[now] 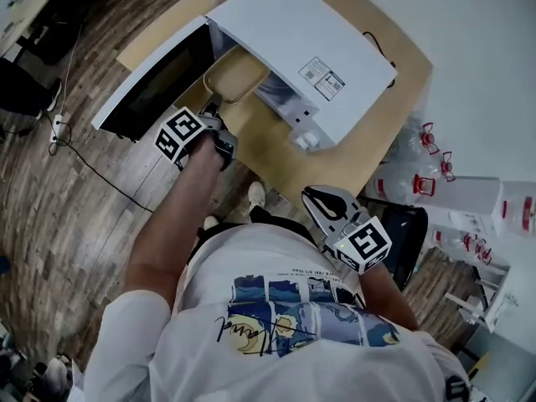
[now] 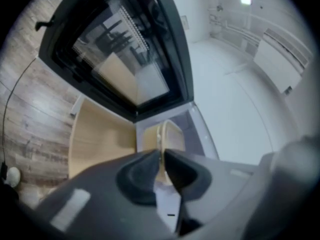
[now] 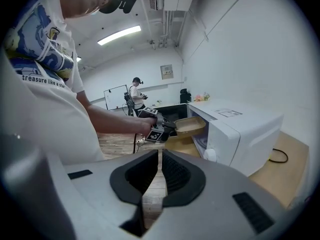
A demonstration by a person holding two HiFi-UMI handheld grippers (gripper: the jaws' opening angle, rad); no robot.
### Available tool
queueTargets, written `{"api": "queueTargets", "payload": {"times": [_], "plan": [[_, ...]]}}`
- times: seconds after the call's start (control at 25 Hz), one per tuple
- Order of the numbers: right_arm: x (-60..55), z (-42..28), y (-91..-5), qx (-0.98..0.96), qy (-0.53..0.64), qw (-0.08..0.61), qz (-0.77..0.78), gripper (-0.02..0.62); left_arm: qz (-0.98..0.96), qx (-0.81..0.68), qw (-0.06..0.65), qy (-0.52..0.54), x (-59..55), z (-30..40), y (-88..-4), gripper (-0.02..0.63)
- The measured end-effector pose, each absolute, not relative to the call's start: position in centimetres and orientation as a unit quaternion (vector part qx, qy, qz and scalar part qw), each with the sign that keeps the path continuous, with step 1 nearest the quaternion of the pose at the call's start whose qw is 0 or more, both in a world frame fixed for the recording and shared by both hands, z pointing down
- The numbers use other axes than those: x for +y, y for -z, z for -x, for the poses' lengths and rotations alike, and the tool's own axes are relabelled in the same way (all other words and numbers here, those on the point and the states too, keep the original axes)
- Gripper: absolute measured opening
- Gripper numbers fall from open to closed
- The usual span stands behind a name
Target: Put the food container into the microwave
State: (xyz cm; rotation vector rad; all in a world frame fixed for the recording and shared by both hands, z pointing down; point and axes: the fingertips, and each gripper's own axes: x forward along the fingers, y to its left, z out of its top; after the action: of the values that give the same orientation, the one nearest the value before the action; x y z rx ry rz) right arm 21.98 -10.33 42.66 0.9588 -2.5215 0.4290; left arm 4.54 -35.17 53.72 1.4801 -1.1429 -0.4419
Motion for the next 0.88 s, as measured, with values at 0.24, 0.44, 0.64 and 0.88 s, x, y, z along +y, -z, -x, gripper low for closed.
{"api": "queueTargets", "payload": {"times": [0.24,0.44,0.64,0.88], "plan": [[-11.7,-25.6,-43.0,-0.898,-0.168,0.202,-0.354,0.025,-0.631,-0.498,0.567,0.179,-39.1,-7.1,-54.6,0.041],[-12.2,-28.2,-43.3,-0.892,-0.176,0.2,-0.365,0.025,-0.63,-0.503,0.566,0.174,-41.2,-8.8,-55.4,0.041],[-12.5,-30.4,-44.3,-0.887,-0.189,0.199,-0.372,0.025,-0.629,-0.502,0.569,0.168,-43.3,-10.6,-56.5,0.041],[-12.9,-31.9,-45.1,-0.883,-0.206,0.197,-0.373,0.025,-0.622,-0.505,0.575,0.165,-45.2,-11.9,-57.8,0.041]]}}
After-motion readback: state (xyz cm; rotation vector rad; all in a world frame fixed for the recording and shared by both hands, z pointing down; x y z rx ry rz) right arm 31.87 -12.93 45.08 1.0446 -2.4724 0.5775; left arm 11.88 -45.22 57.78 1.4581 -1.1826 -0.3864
